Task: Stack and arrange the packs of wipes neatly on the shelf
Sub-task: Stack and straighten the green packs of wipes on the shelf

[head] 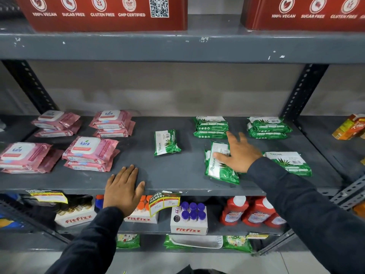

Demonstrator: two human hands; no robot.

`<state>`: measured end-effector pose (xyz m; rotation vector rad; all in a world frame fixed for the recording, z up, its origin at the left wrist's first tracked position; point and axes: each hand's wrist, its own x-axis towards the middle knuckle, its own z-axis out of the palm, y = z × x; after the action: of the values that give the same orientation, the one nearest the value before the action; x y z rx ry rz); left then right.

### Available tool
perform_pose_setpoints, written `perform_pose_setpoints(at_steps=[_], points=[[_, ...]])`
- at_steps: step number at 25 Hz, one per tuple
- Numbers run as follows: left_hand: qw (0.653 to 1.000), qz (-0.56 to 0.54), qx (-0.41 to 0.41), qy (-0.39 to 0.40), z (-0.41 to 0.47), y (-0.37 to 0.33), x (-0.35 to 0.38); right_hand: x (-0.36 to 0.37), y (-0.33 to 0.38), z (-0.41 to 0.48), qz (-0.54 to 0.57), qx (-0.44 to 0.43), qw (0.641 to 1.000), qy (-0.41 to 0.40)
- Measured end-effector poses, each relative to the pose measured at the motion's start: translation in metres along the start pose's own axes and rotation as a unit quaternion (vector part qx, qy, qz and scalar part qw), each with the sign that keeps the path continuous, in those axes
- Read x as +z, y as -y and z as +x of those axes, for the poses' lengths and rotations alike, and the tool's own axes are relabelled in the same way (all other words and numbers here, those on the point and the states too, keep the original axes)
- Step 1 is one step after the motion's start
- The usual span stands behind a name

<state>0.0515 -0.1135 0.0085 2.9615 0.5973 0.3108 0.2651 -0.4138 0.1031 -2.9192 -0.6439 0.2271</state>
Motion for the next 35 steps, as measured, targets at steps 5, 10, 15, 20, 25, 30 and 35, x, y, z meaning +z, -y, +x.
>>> perform_pose_setpoints(at_steps=[5, 10, 15, 20, 25, 30, 35], points=[[1.0, 0.0, -0.001, -0.001, 0.0, 0.001, -0.001, -0.022, -0.003, -0.001, -0.147, -0.2, 0.963, 0.104], [1.0, -0.001, 0.004, -0.003, 0.0, -0.001, -0.001, -0.023, 0.006, 0.008, -0.247, -0.244, 0.929, 0.128], [1.0, -0.002, 0.003, -0.002, 0.0, 0.0, -0.001, -0.027, -0.002, 0.02, -0.209, -0.189, 0.955, 0.088], [1.0, -0.001, 0.005, -0.003, 0.0, 0.0, -0.001, -0.02, -0.01, 0.025, -0.187, -0.124, 0.971, 0.081], [1.0, 0.001, 0.004, -0.004, 0.001, 0.002, 0.003, -0.02, -0.009, 0.024, -0.183, -0.112, 0.972, 0.093], [1.0, 0.0, 0.002, 0.009, 0.001, -0.001, 0.005, -0.022, 0.04, 0.035, -0.035, -0.173, 0.983, 0.045], [1.0, 0.004, 0.014, 0.017, 0.001, 0.004, 0.005, 0.013, 0.146, 0.063, 0.069, -0.147, 0.987, 0.001]])
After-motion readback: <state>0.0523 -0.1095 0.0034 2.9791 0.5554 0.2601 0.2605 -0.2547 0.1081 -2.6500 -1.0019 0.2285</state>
